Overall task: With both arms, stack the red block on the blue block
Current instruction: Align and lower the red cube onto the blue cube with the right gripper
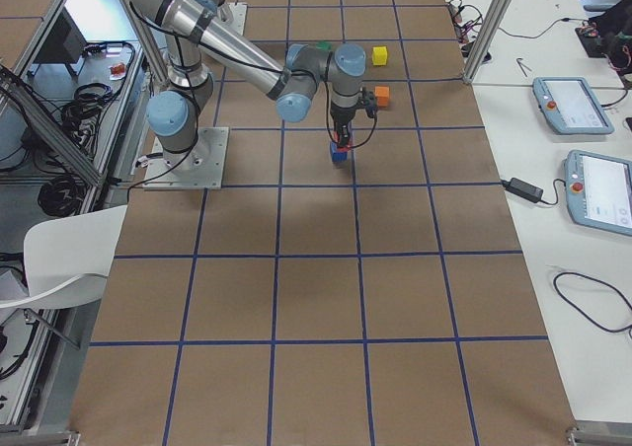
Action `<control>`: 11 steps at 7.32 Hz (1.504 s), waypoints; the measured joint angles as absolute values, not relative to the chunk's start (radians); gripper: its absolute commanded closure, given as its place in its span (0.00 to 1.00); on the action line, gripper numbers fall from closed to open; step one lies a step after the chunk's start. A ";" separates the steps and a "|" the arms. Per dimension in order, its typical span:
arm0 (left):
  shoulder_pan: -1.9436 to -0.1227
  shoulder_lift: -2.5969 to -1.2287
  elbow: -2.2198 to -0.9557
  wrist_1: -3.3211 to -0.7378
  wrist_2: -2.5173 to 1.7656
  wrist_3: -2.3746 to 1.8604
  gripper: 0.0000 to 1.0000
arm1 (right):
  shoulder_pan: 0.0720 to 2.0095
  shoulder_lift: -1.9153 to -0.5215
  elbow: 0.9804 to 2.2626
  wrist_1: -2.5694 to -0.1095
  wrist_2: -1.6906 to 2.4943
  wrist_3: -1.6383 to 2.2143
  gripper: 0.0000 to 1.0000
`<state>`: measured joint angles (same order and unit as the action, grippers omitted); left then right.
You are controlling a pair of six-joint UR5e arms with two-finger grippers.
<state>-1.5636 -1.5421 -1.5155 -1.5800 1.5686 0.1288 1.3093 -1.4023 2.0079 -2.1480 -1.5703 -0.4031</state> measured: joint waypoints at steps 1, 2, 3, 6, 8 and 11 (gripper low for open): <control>-1.564 -1.543 -1.515 -1.580 1.568 0.129 0.00 | 1.310 -1.400 2.008 -2.145 -1.557 -0.402 1.00; -1.564 -1.543 -1.516 -1.580 1.568 0.129 0.00 | 1.310 -1.399 2.008 -2.140 -1.548 -0.402 1.00; -1.564 -1.543 -1.515 -1.580 1.568 0.129 0.00 | 1.310 -1.397 2.008 -2.133 -1.544 -0.402 1.00; -1.564 -1.542 -1.516 -1.580 1.569 0.129 0.00 | 1.310 -1.392 2.007 -2.128 -1.550 -0.402 1.00; -1.563 -1.542 -1.516 -1.580 1.569 0.129 0.00 | 1.310 -1.392 2.009 -2.125 -1.554 -0.402 0.88; -1.564 -1.542 -1.516 -1.580 1.569 0.129 0.00 | 1.310 -1.391 2.010 -2.125 -1.555 -0.402 0.23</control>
